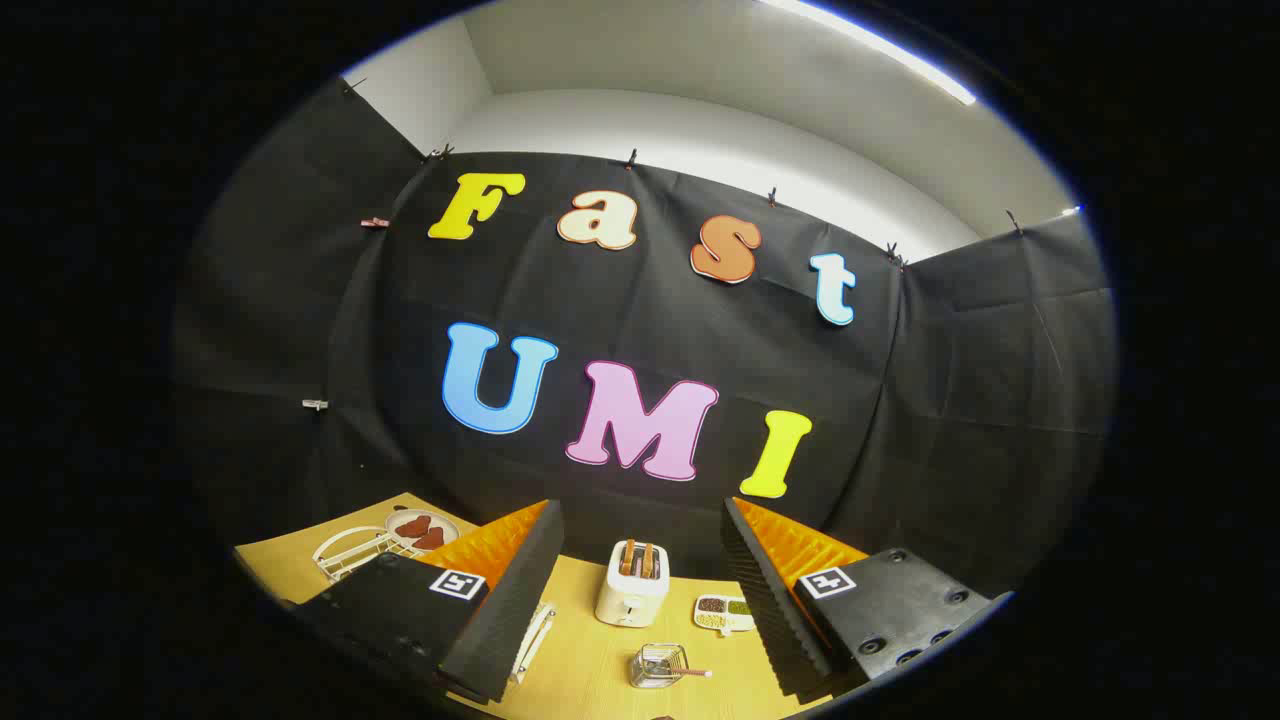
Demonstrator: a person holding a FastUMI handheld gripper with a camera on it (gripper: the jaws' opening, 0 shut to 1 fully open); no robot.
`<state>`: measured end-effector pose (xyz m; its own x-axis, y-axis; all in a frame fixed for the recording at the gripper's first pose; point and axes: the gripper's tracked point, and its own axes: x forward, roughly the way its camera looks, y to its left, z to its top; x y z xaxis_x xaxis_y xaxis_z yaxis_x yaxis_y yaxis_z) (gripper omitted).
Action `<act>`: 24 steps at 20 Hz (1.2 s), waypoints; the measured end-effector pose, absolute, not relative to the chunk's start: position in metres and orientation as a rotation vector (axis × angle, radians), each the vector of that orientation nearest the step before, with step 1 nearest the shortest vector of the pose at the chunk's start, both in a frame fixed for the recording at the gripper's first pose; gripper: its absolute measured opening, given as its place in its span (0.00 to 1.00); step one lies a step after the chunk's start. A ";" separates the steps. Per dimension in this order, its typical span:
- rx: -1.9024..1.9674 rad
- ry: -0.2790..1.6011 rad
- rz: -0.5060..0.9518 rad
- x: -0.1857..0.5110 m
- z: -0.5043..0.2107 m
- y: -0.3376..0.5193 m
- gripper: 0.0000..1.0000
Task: Take the plate from the dish rack, then take the spoon from the basket and place it into the plate.
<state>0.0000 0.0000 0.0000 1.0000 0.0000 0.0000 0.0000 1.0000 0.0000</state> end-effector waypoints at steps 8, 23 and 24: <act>0.001 0.023 0.000 -0.002 -0.005 0.004 0.98; 0.028 0.113 0.091 0.008 -0.035 0.041 0.98; 0.045 0.142 0.108 0.012 -0.042 0.048 0.98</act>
<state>0.0123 0.0478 -0.0416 0.9842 0.1107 -0.1384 -0.1043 0.9931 0.0528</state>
